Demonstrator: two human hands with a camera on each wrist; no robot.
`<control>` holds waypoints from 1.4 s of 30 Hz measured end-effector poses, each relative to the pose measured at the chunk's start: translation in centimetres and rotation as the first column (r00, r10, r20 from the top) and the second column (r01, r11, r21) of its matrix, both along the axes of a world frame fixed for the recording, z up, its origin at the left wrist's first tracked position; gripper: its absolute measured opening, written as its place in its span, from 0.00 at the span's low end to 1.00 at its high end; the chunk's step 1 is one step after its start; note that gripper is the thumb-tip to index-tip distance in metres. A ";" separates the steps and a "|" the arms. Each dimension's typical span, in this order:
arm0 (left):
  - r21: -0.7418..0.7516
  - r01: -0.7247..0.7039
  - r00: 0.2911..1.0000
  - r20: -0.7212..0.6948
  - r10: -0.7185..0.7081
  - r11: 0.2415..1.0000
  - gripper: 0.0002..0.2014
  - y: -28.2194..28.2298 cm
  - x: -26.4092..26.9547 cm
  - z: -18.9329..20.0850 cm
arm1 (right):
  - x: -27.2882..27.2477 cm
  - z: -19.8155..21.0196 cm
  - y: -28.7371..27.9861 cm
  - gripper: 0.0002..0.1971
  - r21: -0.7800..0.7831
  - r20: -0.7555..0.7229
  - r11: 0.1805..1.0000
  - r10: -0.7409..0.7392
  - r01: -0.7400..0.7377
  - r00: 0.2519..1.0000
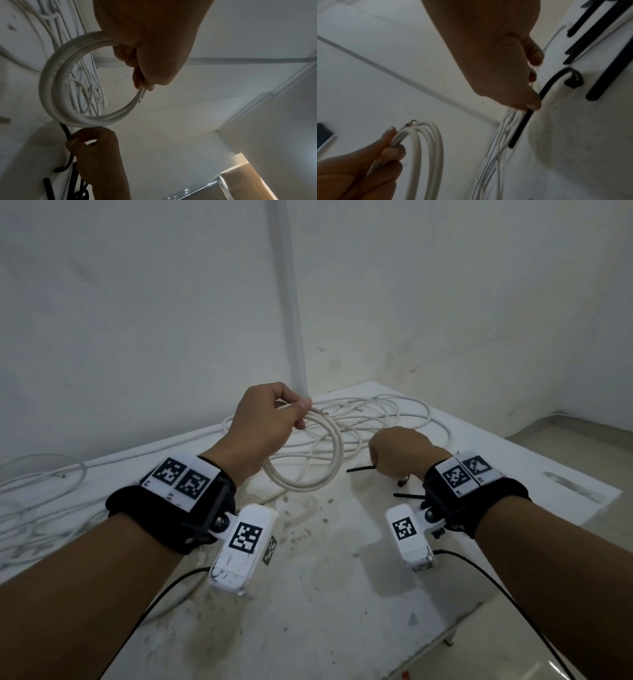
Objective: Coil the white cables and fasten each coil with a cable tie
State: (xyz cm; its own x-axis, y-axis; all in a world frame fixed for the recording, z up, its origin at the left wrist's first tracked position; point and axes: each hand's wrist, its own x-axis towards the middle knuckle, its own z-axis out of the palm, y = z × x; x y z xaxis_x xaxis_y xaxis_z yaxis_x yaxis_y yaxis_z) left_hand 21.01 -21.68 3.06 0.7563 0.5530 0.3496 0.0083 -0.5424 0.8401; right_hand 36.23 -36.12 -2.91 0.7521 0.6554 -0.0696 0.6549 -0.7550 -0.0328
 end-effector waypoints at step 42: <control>-0.100 -0.262 0.965 -0.013 0.262 0.960 0.08 17.4 -18.0 -0.9 | -15.8 3.4 25.0 0.18 0.715 -0.661 0.663 0.744 0.224 -0.095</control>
State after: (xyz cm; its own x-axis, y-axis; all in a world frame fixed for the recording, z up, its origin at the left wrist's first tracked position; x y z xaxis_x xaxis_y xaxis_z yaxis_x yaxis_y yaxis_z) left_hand 2.99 -4.30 2.12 0.5804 0.7637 0.2828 0.1383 -0.4347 0.8899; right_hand 20.39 -11.09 0.54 0.0073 0.9999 -0.0127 -0.2632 -0.0103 -0.9647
